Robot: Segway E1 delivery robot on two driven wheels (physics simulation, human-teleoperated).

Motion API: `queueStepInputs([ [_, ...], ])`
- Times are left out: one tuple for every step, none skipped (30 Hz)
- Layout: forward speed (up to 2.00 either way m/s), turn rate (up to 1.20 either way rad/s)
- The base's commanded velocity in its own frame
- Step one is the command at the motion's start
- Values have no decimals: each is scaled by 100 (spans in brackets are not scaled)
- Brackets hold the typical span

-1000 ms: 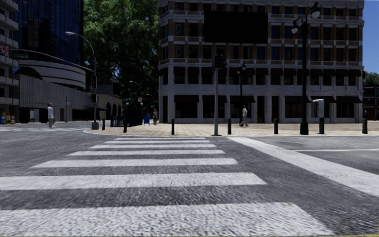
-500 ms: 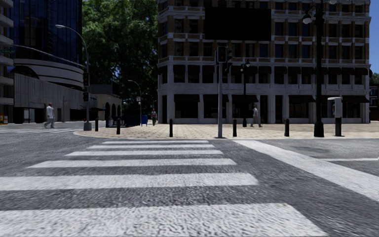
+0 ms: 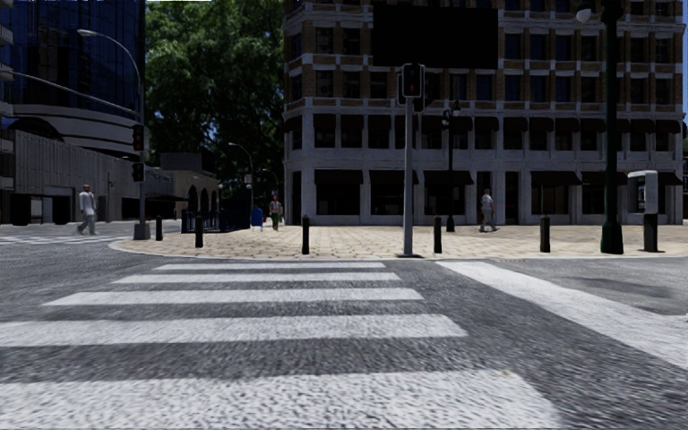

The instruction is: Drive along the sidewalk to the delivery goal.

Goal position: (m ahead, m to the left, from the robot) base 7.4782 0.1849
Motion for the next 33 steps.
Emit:
queueStepInputs([
  [200, 0],
  [200, 0],
  [200, 0],
  [200, 0],
  [200, 0],
  [200, 0],
  [200, 0],
  [200, 0],
  [200, 0],
  [200, 0],
  [200, 0],
  [200, 0],
  [200, 5],
  [200, 7],
  [200, 10],
  [200, 10],
  [200, 12],
  [200, 12],
  [200, 12],
  [200, 12],
  [200, 12],
  [200, 12],
  [200, 12],
  [200, 12],
  [200, 6],
  [200, 1],
  [200, 1],
  [200, 0],
  [200, 3],
  [200, 10],
  [200, 10],
  [200, 12],
  [200, 15],
])
